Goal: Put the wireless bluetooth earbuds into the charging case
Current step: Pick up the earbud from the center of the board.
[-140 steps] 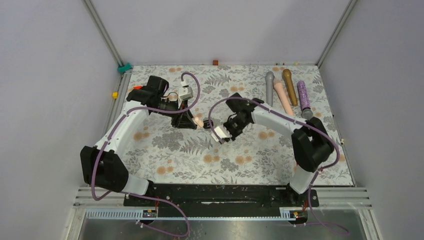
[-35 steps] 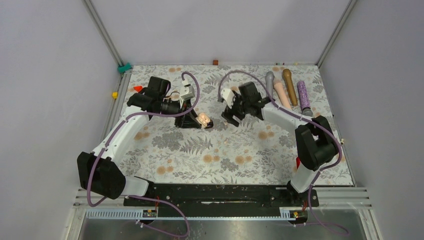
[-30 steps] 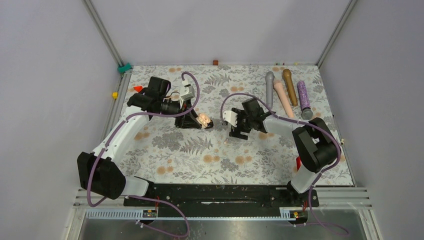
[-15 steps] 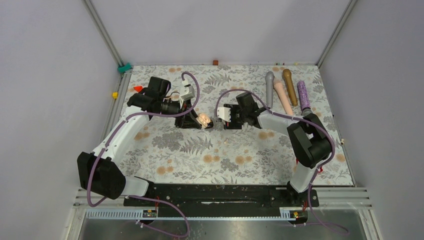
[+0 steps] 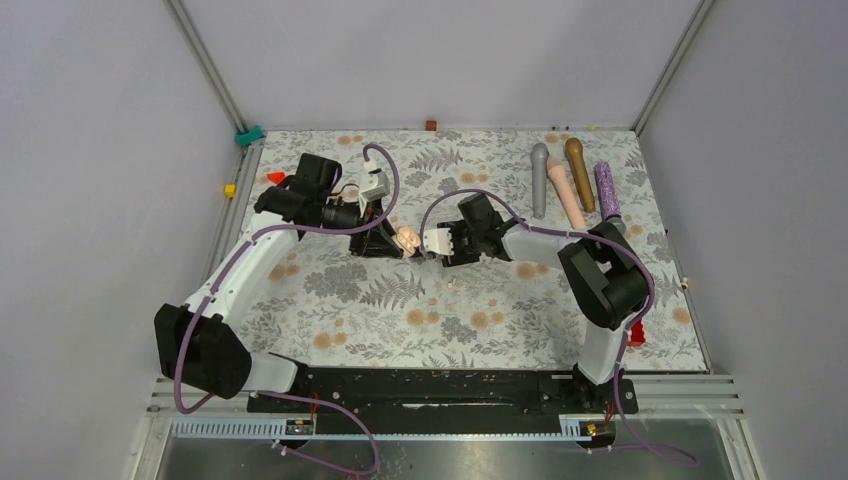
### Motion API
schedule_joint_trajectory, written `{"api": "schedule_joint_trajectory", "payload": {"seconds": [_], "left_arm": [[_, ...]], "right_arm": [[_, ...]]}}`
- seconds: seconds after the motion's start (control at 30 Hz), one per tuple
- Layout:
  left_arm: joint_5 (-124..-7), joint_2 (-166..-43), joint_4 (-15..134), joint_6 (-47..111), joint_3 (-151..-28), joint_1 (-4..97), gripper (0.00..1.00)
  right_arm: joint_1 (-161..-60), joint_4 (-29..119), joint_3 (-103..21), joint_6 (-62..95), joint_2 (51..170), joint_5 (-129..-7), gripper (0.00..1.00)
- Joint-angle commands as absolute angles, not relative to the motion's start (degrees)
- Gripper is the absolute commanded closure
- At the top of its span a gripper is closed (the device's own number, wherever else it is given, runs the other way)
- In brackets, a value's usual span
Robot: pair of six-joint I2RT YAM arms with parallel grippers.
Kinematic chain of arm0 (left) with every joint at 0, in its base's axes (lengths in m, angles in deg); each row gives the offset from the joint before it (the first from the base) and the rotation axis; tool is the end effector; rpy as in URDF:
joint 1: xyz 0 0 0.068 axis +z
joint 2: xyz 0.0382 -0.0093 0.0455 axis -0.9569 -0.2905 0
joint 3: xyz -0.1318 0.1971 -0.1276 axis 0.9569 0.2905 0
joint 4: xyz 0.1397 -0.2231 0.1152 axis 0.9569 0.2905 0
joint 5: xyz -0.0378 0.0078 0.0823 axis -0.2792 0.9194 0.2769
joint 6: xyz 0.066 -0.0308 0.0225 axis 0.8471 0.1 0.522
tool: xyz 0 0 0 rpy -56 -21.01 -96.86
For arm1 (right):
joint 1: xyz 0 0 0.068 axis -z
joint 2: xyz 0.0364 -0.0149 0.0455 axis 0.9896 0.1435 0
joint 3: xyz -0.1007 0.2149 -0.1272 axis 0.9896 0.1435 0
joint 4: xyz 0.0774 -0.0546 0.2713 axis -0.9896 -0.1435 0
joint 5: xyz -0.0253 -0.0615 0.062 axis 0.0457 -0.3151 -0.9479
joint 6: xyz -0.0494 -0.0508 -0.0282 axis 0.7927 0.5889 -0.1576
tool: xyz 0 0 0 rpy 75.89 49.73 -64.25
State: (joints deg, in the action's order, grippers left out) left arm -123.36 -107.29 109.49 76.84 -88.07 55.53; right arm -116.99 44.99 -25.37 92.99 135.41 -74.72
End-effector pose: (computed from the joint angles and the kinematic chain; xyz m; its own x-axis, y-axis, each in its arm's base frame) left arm 0.2691 -0.1473 0.3115 -0.3122 0.3292 -0.8911 0.9484 0.0533 -0.3126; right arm 0.3331 0.2549 0.1103 0.4519 -0.7942 -0.4062 -0.7966 -0.1543 -0.5845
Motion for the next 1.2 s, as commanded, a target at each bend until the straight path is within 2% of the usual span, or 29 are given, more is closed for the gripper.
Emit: {"api": "schedule_joint_trajectory", "payload": {"seconds": [0.0,0.37,0.73,0.93,1.17], "left_arm": [[-126.2,-105.6,108.9,78.1,-89.6,55.7,1.0],[-126.2,-105.6,108.8,78.1,-89.6,55.7,1.0],[-126.4,-105.5,108.9,77.9,-89.7,55.8,1.0],[-126.6,-105.7,108.8,77.9,-89.6,55.8,1.0],[-127.3,-106.3,108.8,78.0,-89.3,55.7,1.0]], "right_arm": [[-117.8,43.6,-26.8,96.6,136.8,-74.0,0.41],[-119.3,41.9,-27.1,99.7,138.5,-72.8,0.45],[-119.5,38.8,-30.0,98.2,139.5,-71.3,0.68],[-119.3,37.5,-29.5,94.8,133.6,-72.3,0.72],[-116.8,30.4,-31.7,85.5,123.1,-82.9,0.73]]}}
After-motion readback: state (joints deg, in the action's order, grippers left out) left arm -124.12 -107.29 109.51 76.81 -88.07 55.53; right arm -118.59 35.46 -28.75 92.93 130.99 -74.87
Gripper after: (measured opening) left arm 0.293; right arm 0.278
